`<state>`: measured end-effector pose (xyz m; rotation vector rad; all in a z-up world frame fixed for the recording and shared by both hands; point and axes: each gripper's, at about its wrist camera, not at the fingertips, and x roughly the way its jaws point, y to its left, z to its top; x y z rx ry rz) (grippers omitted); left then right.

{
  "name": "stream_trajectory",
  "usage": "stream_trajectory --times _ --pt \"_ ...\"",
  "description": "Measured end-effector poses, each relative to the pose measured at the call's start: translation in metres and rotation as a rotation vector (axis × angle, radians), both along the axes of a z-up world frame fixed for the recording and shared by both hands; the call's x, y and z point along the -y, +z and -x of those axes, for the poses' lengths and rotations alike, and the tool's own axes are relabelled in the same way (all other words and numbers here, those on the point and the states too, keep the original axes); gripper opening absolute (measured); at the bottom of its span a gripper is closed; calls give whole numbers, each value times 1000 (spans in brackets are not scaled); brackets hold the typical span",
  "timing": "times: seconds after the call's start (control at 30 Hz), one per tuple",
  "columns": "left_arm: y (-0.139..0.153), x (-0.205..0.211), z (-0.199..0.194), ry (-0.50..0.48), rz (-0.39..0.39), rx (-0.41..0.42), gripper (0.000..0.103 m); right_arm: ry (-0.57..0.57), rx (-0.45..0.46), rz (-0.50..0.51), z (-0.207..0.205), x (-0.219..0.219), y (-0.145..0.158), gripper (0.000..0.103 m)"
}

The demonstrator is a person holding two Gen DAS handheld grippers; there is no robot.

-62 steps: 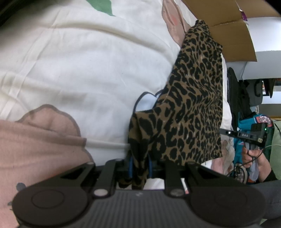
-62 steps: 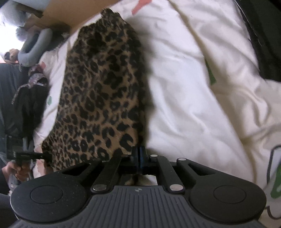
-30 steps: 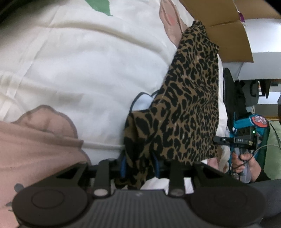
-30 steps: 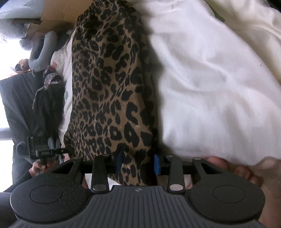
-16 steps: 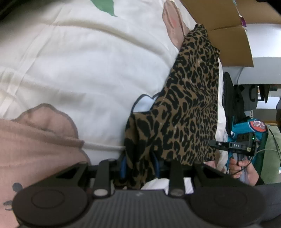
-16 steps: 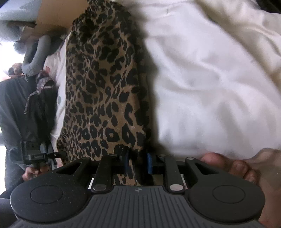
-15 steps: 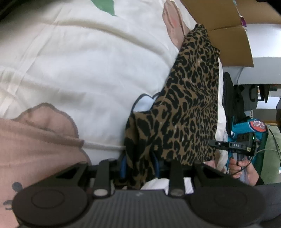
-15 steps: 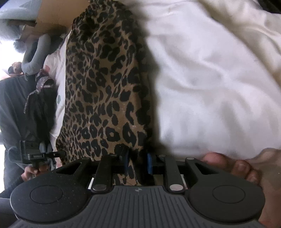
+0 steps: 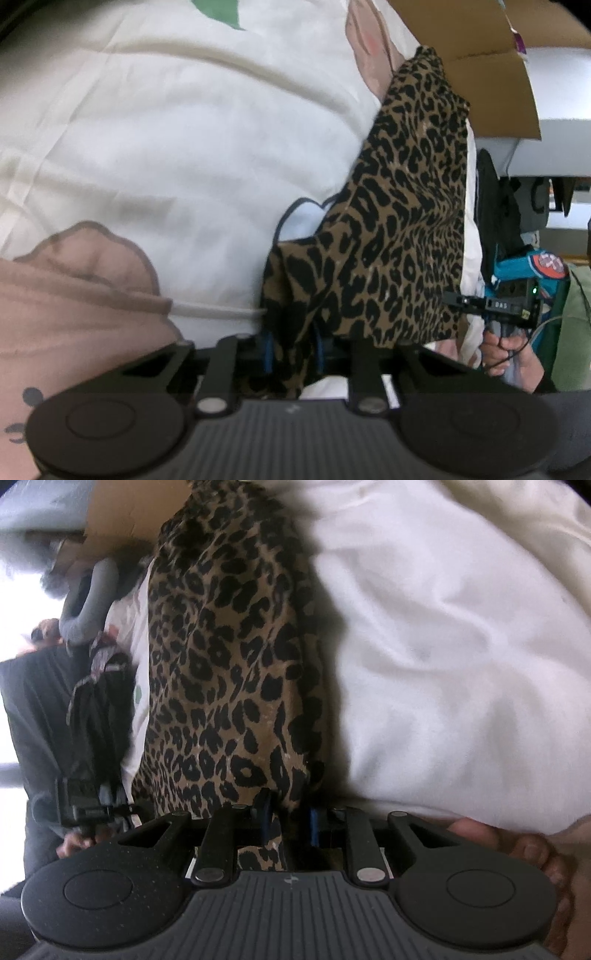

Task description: Fold clothes

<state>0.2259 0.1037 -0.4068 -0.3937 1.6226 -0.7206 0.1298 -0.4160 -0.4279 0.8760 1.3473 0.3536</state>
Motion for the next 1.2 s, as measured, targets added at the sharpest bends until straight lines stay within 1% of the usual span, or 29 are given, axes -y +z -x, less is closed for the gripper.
stream_trajectory --times 0.07,0.2,0.3,0.5,0.77,0.9,1.03,1.1,1.2 --pt "2 1 1 -12 -4 9 10 10 5 -3 0 -1 1 13" --pt "8 3 2 -32 -2 18 8 26 23 -3 1 -2 4 2" --pt "18 1 2 -36 12 20 7 36 43 -2 1 -2 11 1" --pt "39 -10 10 -23 72 20 7 49 84 -34 4 4 28 1" --pt "48 -10 29 -22 116 -10 6 87 107 -53 9 11 47 1" --pt "54 -12 38 -29 123 -30 6 104 96 -61 16 14 51 1" --pt "58 -19 51 -44 122 -65 6 132 67 -87 25 16 55 1" --pt "59 -21 53 -34 125 -63 6 151 64 -104 30 15 58 1" --pt "59 -21 47 -4 140 -43 6 128 59 -116 35 16 56 1"
